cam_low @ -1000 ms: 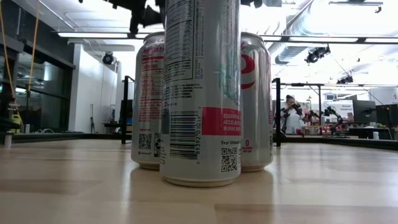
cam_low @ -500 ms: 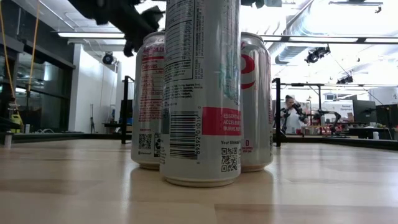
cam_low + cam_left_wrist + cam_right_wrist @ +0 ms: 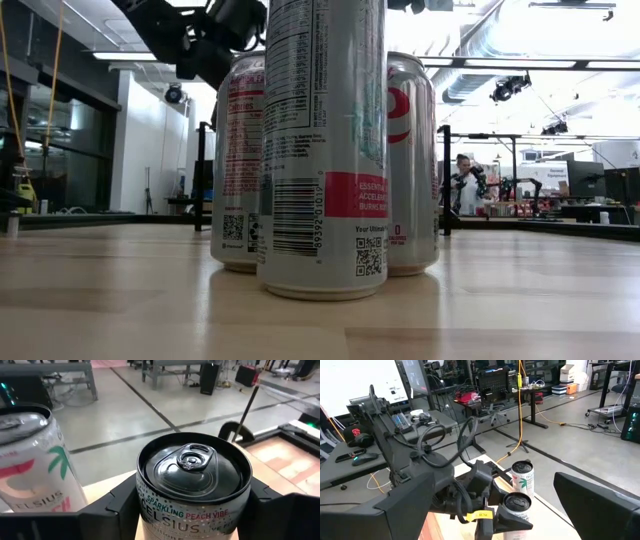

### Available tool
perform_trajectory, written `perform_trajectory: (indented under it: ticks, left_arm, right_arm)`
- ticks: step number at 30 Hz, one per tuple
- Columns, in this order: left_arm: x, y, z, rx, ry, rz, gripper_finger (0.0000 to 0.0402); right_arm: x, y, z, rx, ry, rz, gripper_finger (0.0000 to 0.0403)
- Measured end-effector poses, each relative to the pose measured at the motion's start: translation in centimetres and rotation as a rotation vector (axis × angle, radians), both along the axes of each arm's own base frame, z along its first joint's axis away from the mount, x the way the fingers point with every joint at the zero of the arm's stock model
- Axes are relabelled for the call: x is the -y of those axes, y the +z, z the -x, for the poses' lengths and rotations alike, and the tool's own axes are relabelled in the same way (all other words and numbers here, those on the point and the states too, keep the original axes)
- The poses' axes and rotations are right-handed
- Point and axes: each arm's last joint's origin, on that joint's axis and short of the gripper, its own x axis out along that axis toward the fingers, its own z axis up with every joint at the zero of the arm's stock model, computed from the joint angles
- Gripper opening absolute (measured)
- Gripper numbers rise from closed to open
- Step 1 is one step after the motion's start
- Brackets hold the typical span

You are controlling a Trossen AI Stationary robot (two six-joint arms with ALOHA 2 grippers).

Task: Place canned beverage on shelf
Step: Put the top white soda can aligned with the other white soda can on the shelf

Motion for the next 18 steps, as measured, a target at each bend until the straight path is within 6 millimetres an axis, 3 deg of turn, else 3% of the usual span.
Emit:
perform_trajectory:
  ticks: [18]
  left_arm:
    - [-0.09,-0.28,-0.01,-0.095,-0.023,-0.042,0.0235]
  right_arm:
    - [0.0,-0.11,0.0,-0.011,0.001,-0.001,0.0396]
